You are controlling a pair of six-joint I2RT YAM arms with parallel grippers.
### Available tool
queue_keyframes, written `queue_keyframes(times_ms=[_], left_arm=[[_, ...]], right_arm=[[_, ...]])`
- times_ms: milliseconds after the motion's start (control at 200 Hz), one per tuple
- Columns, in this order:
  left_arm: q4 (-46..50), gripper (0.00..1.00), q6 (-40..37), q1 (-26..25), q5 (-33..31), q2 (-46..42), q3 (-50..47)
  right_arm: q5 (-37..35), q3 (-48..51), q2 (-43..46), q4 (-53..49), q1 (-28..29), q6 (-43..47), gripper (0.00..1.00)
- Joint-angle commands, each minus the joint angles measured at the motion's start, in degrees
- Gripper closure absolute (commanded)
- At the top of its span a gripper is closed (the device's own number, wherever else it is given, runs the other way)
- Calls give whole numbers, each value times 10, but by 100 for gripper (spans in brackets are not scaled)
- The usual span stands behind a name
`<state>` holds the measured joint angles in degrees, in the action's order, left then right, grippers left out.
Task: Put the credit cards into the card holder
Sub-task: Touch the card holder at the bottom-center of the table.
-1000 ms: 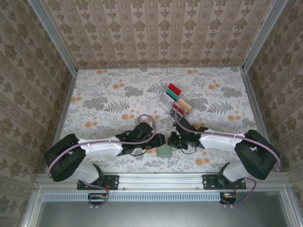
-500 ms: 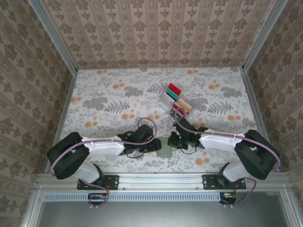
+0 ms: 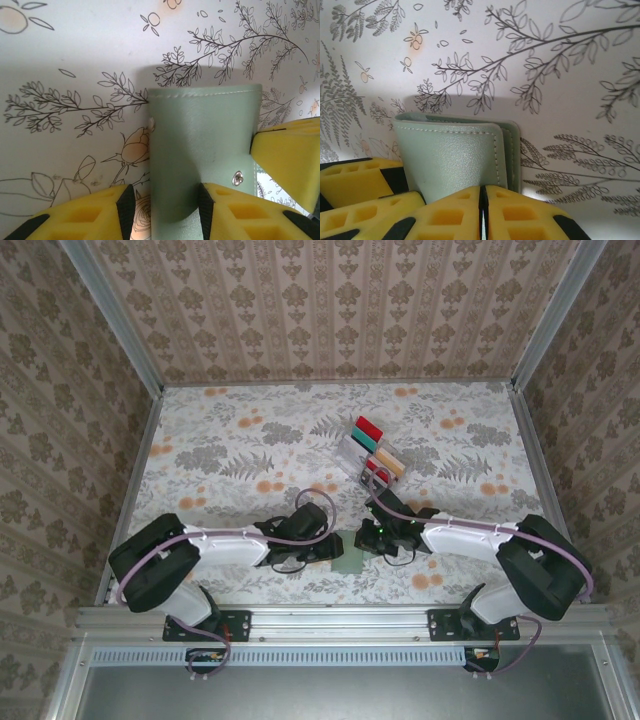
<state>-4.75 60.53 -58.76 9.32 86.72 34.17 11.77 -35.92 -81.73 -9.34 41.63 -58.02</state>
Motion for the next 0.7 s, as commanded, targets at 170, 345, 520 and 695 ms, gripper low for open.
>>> queue_keyframes(times_ms=[170, 345, 520, 695], left_arm=[[-9, 60, -11, -13, 7, 27, 5], [-9, 61, -9, -15, 4, 28, 7], [-5, 61, -12, -16, 5, 29, 12], [1, 61, -12, -16, 8, 30, 16]], right_arm=[[-104, -51, 134, -235, -4, 49, 69], [-69, -23, 175, -248, -20, 43, 64], [-33, -8, 147, -217, -20, 36, 64], [-30, -9, 115, -184, -20, 37, 72]])
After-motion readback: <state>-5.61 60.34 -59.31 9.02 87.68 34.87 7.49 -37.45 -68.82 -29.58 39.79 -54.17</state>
